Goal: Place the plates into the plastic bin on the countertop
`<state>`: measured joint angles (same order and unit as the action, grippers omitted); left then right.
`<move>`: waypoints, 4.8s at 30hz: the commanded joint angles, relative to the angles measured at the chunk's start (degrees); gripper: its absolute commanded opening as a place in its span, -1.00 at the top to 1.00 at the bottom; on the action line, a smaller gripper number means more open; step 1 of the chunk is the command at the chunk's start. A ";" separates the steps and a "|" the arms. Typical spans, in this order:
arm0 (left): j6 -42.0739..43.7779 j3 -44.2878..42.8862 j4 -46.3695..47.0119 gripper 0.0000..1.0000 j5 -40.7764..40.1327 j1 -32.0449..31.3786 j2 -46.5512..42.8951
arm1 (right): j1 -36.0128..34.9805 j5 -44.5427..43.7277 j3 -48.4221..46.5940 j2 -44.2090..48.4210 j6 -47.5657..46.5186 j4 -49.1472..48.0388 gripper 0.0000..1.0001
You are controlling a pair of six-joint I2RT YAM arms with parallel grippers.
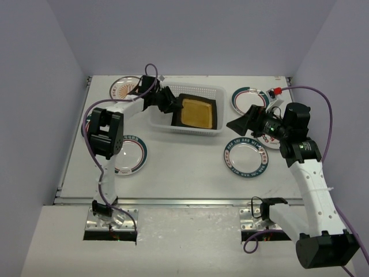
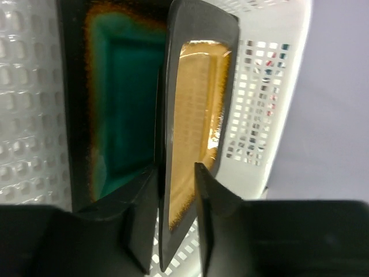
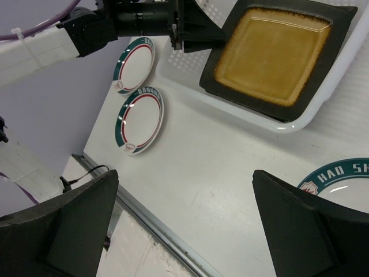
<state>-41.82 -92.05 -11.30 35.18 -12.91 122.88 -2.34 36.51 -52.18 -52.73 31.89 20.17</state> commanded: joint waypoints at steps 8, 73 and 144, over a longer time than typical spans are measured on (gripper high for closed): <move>7.49 -9.35 -14.08 -0.13 -22.71 -1.87 -2.87 | 0.15 1.45 -1.61 0.06 -0.70 -1.61 -0.98; -23.23 34.76 51.88 1.00 -29.48 -38.73 4.91 | 0.19 -3.24 3.14 16.83 5.33 0.58 -0.98; 6.55 1.16 -7.72 -1.00 -28.20 -9.94 -7.76 | 0.18 -33.26 4.99 -0.78 10.03 5.45 -0.98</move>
<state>-36.75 -88.19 -18.47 7.63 -22.16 115.63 -2.33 6.18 -46.04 -54.39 39.33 30.13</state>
